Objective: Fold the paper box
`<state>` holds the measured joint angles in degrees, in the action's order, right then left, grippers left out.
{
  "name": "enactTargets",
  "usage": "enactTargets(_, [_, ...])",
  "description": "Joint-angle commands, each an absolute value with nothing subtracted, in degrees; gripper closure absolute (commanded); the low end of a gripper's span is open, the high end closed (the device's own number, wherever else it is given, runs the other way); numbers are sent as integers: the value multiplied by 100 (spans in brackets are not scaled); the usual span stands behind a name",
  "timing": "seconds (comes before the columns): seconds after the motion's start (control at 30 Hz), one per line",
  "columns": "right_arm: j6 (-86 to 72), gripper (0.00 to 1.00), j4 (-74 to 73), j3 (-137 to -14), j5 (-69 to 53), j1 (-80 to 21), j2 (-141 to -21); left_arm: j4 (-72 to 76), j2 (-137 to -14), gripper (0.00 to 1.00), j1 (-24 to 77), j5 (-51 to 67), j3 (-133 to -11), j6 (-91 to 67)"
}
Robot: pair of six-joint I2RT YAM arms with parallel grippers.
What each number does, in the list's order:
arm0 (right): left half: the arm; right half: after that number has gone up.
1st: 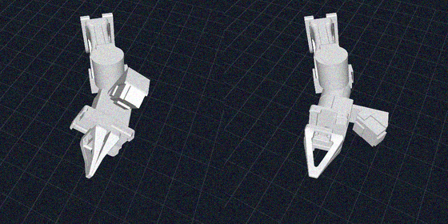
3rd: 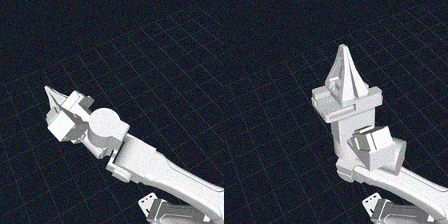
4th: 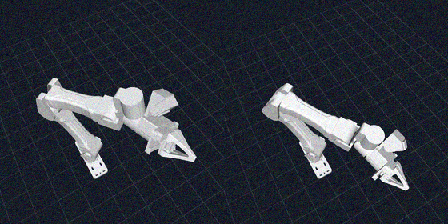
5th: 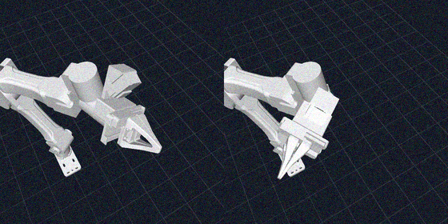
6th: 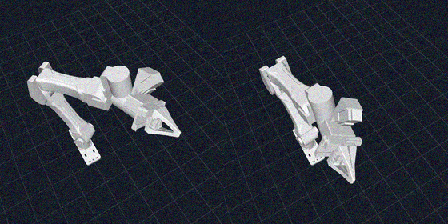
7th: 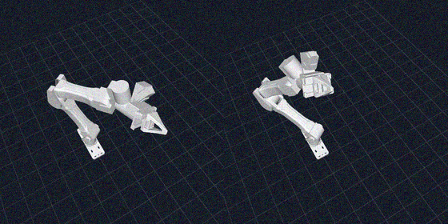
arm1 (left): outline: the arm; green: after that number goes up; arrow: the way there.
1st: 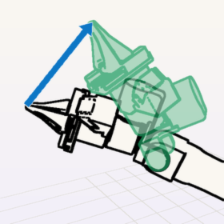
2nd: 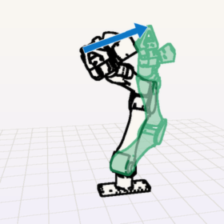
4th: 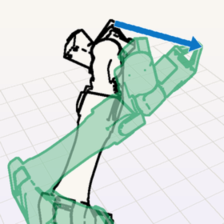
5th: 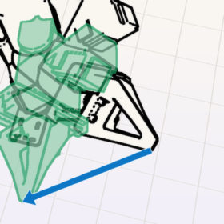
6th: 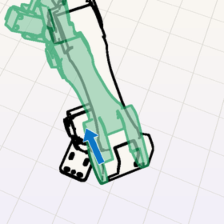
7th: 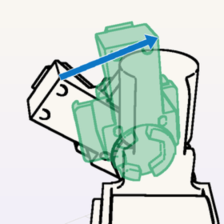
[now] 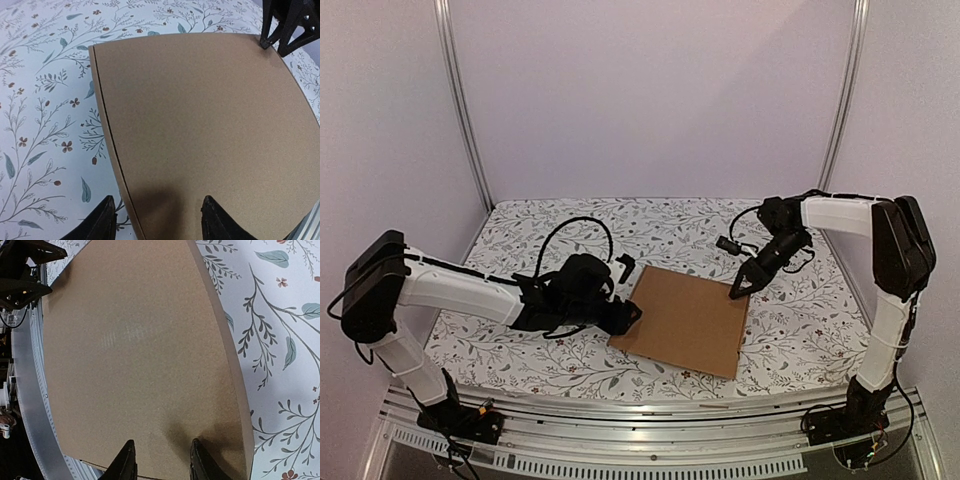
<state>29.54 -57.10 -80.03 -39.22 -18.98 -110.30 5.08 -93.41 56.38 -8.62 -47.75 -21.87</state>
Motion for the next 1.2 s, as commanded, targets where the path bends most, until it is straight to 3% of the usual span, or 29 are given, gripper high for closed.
enactTargets(0.0, [2942, 64, -6017, -7770, -3951, -1897, -11027, 422, -9473, 42, 5608, -758, -4896, -2131])
enactTargets(0.37, [3000, 57, -6149, -8310, -3643, -1898, -10408, 351, -9382, 43, 5538, -725, -5007, -1864])
enactTargets(0.67, [2882, 57, -6212, -9196, -3827, -2098, -11264, 102, -9263, 43, 5537, -724, -5101, -1851])
enactTargets(1.17, [2887, 60, -6166, -9101, -3880, -2248, -11725, -97, -9397, 43, 5537, -533, -4970, -2033])
